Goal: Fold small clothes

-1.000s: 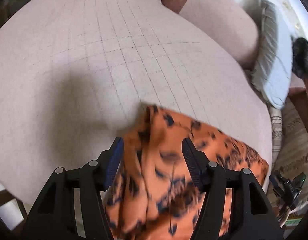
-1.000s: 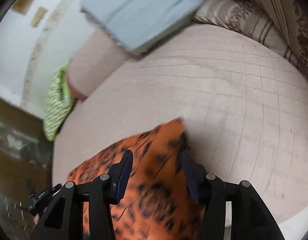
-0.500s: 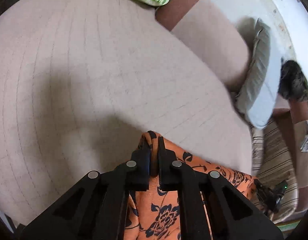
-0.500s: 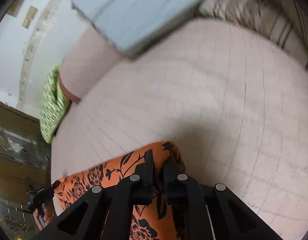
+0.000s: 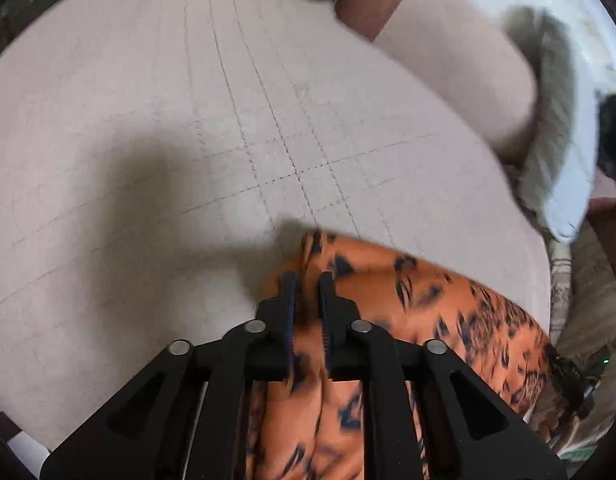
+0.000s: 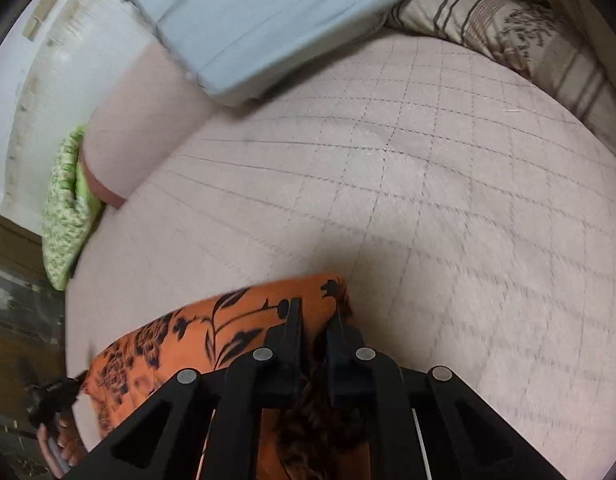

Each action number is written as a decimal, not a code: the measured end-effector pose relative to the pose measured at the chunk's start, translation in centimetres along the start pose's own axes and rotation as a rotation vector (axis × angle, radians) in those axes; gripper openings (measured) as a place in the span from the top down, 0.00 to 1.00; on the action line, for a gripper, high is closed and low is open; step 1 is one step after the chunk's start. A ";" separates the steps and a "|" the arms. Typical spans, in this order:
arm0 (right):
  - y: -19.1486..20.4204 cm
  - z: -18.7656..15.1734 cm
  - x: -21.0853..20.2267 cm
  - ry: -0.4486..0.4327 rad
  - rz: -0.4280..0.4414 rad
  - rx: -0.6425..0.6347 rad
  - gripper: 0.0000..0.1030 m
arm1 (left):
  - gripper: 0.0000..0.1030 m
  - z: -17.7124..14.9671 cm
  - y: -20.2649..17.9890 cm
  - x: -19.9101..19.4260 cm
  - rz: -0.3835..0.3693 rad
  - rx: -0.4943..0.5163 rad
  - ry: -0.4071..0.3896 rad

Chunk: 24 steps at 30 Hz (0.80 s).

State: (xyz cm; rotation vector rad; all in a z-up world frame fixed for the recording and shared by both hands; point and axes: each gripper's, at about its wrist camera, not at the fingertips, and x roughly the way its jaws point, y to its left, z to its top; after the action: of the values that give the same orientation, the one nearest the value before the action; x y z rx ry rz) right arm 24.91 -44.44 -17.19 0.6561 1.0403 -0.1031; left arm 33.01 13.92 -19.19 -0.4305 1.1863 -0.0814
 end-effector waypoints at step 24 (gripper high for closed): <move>0.3 -15.3 -2.8 0.124 -0.080 -0.072 0.87 | 0.89 -14.1 -0.3 -1.9 0.008 -0.070 0.072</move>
State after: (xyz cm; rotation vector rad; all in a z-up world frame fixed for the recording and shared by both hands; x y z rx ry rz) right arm 11.84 -36.38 -19.85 0.5612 1.1849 -0.0952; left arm 19.52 10.17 -21.67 -0.4872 1.2648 -0.0488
